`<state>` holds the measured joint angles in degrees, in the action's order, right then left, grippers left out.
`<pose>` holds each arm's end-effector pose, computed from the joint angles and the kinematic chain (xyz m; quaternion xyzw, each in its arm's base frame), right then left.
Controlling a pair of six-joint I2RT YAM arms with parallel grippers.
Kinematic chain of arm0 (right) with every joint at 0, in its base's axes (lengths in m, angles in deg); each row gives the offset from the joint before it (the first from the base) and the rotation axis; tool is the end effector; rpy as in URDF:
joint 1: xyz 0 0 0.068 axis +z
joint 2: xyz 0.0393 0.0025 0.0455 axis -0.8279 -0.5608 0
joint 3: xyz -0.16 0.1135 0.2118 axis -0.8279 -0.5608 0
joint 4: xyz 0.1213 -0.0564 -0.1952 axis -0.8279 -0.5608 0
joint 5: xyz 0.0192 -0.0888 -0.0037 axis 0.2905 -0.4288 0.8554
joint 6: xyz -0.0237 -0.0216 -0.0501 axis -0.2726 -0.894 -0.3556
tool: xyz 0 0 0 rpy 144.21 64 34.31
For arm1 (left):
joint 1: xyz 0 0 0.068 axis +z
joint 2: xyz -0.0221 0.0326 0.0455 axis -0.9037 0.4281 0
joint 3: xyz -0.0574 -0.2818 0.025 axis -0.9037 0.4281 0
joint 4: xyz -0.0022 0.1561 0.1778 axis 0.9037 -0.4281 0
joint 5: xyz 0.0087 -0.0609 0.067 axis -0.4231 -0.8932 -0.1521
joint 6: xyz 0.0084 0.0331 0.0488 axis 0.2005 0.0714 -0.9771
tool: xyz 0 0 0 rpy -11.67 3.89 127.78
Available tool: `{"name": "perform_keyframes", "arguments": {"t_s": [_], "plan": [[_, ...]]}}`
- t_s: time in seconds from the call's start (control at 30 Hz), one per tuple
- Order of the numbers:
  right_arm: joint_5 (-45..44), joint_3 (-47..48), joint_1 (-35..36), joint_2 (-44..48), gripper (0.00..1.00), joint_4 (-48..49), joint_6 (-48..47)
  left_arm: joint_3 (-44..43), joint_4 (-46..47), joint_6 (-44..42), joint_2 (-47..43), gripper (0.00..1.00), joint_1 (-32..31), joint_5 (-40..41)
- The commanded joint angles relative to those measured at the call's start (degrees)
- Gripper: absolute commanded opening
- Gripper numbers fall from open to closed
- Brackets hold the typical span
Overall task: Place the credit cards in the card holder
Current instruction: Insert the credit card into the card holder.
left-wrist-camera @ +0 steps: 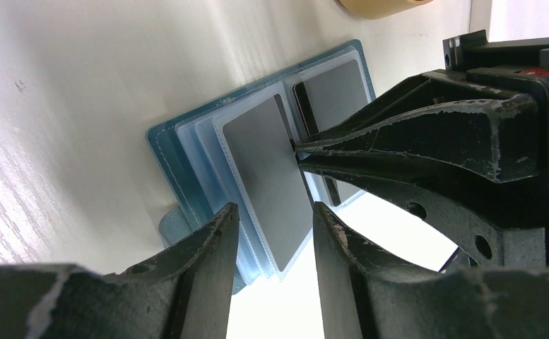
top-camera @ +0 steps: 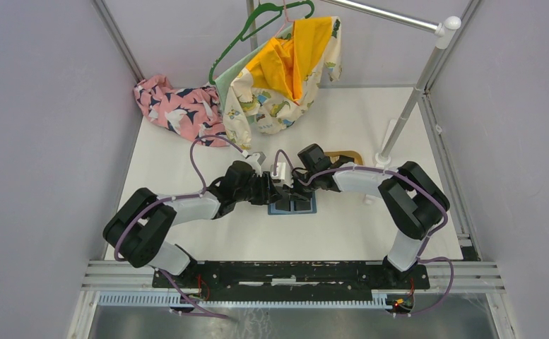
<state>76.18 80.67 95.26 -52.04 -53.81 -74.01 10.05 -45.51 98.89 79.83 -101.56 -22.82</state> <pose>0.2417 0.2261 0.1790 -0.6142 0.6965 0.2561 0.2687 0.2069 -0.1687 0.1836 0.0724 0.8855 -0.3499 0.2969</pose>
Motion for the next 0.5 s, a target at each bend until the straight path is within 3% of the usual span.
{"name": "perform_keyframes", "arguments": {"t_s": [0.0, 0.47], "plan": [[-0.4, 1.6, 0.0, -1.0, 0.16, -1.0, -0.5, -1.5, 3.1, 2.0, 0.0, 0.50, 0.3, -1.5], [0.0, 1.7, 0.1, -1.0, 0.16, -1.2, -0.3, -1.2, 3.8, 2.7, -0.7, 0.46, 0.3, -3.2]]}}
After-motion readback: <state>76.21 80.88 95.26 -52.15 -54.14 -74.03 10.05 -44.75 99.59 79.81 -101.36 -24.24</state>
